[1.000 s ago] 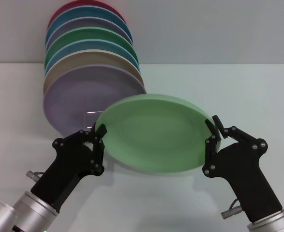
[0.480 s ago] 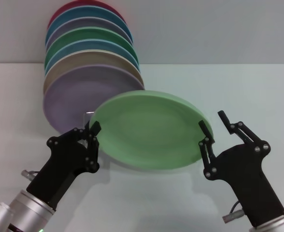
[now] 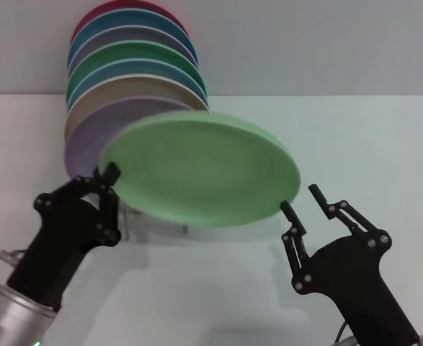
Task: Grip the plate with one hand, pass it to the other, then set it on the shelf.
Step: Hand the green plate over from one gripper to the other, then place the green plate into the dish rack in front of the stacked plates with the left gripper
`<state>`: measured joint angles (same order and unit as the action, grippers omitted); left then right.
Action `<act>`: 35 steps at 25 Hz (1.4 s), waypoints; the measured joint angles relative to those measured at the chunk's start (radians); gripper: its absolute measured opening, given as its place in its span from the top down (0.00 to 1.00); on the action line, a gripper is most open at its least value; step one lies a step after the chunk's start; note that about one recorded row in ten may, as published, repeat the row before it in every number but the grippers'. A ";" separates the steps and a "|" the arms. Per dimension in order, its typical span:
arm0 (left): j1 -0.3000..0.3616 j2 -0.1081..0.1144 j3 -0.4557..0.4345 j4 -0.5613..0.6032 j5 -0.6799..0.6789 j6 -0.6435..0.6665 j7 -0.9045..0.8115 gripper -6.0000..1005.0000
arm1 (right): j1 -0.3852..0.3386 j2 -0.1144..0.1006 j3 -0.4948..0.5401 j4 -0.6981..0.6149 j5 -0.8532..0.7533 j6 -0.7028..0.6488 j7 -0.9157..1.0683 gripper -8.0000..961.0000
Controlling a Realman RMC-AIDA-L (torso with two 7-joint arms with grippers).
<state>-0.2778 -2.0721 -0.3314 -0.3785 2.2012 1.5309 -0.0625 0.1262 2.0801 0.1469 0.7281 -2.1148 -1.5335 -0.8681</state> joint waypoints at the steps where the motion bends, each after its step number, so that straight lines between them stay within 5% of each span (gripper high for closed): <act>1: 0.003 0.000 -0.004 0.002 0.000 0.024 0.001 0.96 | 0.002 0.000 0.000 -0.005 0.002 0.003 -0.001 0.68; 13: -0.004 0.003 -0.135 0.028 0.002 0.094 0.130 0.95 | 0.028 0.006 0.006 -0.045 0.006 0.039 0.004 0.68; 35: -0.013 -0.004 -0.146 0.074 0.003 -0.122 0.159 0.96 | 0.055 0.004 0.053 -0.089 0.010 0.039 0.006 0.64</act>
<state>-0.2911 -2.0764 -0.4775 -0.3042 2.2044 1.4090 0.0961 0.1811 2.0840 0.1997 0.6391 -2.1052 -1.4940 -0.8620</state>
